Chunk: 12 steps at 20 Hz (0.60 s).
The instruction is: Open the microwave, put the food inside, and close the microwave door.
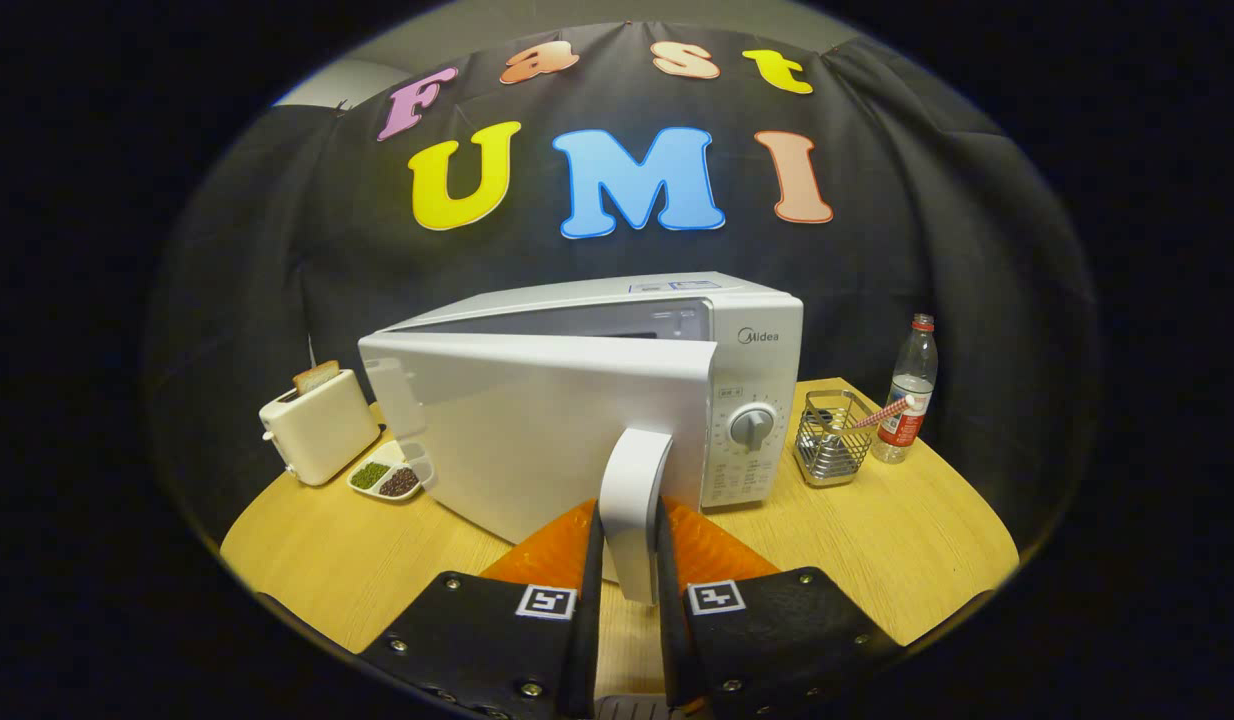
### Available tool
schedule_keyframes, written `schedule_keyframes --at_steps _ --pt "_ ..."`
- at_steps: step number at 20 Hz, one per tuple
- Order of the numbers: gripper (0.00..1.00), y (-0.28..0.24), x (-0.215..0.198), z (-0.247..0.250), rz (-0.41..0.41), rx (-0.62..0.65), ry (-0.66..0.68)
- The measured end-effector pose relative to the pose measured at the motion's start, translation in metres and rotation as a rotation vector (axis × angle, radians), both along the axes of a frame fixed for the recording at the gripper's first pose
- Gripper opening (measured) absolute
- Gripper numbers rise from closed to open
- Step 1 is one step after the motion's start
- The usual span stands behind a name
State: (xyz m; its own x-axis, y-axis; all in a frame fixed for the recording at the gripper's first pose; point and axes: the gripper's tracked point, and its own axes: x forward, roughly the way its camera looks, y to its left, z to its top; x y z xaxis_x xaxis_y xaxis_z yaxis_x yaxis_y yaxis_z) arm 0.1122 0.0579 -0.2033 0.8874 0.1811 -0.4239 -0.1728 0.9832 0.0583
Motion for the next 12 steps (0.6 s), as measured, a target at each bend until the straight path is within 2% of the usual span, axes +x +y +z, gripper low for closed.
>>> schedule_keyframes --at_steps 12 --pt "0.26 0.076 -0.098 -0.004 0.112 -0.023 0.022"
